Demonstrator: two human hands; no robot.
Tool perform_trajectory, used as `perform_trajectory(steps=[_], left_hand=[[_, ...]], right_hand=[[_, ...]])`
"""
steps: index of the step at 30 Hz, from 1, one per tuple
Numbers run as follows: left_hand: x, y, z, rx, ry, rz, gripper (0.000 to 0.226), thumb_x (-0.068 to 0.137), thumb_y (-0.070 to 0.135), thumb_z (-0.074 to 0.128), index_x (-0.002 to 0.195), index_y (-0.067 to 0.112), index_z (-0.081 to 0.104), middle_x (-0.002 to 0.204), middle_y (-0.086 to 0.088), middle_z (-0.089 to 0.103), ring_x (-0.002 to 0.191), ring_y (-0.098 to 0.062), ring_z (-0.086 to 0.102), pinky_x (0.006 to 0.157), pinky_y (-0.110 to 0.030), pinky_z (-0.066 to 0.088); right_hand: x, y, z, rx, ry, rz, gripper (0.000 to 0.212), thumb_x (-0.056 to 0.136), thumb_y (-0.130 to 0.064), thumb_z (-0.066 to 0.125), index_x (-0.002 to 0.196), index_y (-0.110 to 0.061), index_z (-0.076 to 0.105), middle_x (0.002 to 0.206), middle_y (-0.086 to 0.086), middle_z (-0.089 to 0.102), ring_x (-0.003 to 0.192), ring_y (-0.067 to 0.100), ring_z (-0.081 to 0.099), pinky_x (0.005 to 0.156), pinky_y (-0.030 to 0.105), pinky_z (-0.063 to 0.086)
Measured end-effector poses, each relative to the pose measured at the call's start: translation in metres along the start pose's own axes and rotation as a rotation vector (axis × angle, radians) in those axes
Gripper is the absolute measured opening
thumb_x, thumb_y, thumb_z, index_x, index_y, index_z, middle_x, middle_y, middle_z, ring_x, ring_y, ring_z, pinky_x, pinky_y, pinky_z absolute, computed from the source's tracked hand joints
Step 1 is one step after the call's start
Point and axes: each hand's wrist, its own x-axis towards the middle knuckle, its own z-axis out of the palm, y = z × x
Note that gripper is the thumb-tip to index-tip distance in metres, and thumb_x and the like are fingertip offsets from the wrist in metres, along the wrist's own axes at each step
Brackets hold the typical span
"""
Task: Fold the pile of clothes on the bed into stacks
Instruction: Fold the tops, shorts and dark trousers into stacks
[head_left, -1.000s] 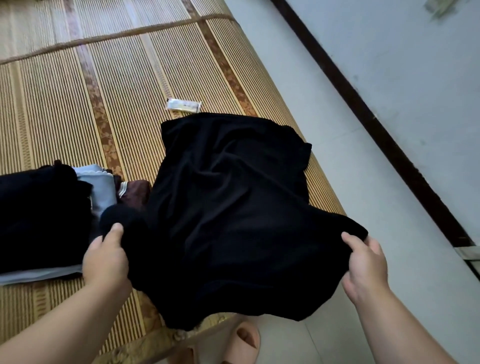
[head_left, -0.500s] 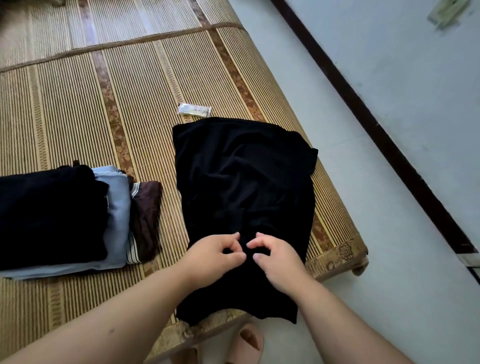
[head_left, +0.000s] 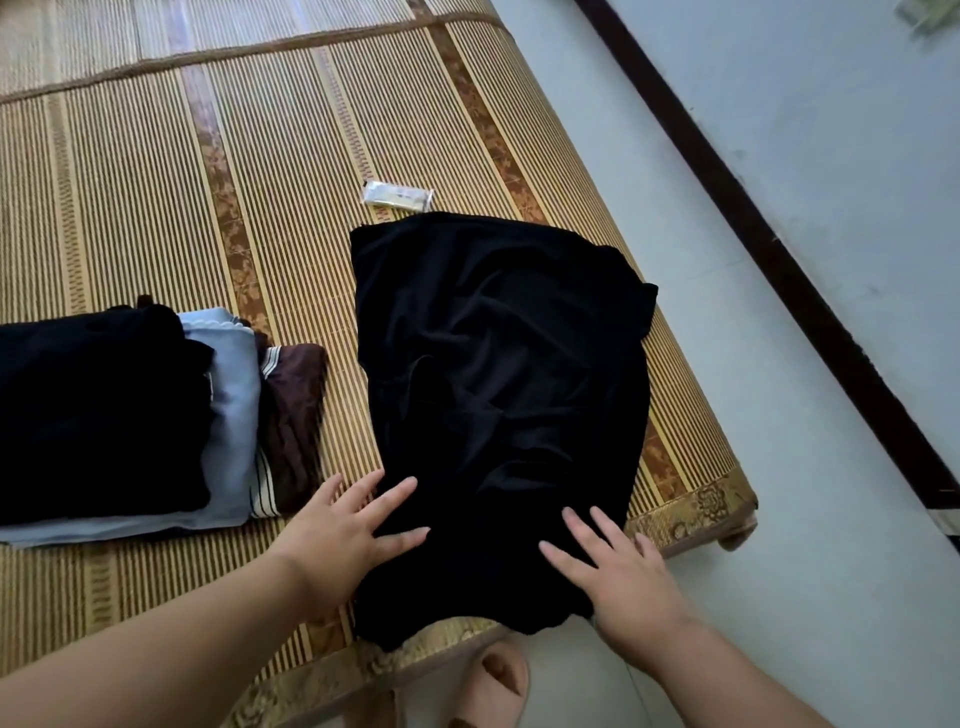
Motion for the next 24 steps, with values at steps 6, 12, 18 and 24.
perform_trajectory(steps=[6, 12, 18, 24], left_hand=[[0.009, 0.014, -0.004, -0.175, 0.106, -0.090, 0.042, 0.099, 0.032, 0.038, 0.139, 0.045, 0.042, 0.162, 0.008, 0.010, 0.149, -0.027, -0.005, 0.116, -0.054, -0.001], [-0.015, 0.008, -0.036, -1.242, 0.064, -0.147, 0.022, 0.098, 0.020, 0.051, 0.088, 0.026, 0.070, 0.102, 0.018, 0.067, 0.100, 0.010, 0.058, 0.085, -0.011, 0.045], [-0.049, -0.009, -0.053, -1.596, -0.127, -0.113, 0.027, 0.098, 0.024, 0.054, 0.073, 0.017, 0.057, 0.072, 0.010, 0.056, 0.070, -0.004, 0.053, 0.070, -0.020, 0.040], [-0.019, -0.034, -0.080, -1.908, 0.298, -0.424, 0.024, 0.101, 0.024, 0.047, 0.091, 0.011, 0.065, 0.089, -0.004, 0.073, 0.081, -0.018, 0.070, 0.071, -0.035, 0.053]], right_hand=[[-0.007, -0.006, -0.019, 0.713, 0.032, 0.211, 0.049, 0.097, -0.029, 0.054, 0.145, -0.034, 0.042, 0.156, -0.014, 0.026, 0.145, 0.018, 0.027, 0.111, 0.030, 0.027], [-0.036, 0.010, -0.067, 1.301, 0.114, 0.426, 0.013, 0.094, -0.010, 0.058, 0.103, -0.014, 0.065, 0.099, 0.002, 0.070, 0.095, 0.016, 0.063, 0.073, 0.019, 0.045], [-0.046, 0.034, -0.094, 1.431, -0.115, 0.411, 0.024, 0.089, -0.019, 0.065, 0.111, -0.009, 0.066, 0.099, 0.006, 0.076, 0.097, 0.023, 0.071, 0.084, 0.034, 0.053], [0.011, 0.040, -0.133, 1.307, 0.300, 0.447, 0.011, 0.093, -0.032, 0.060, 0.092, -0.025, 0.068, 0.092, -0.001, 0.074, 0.090, 0.022, 0.068, 0.080, 0.038, 0.055]])
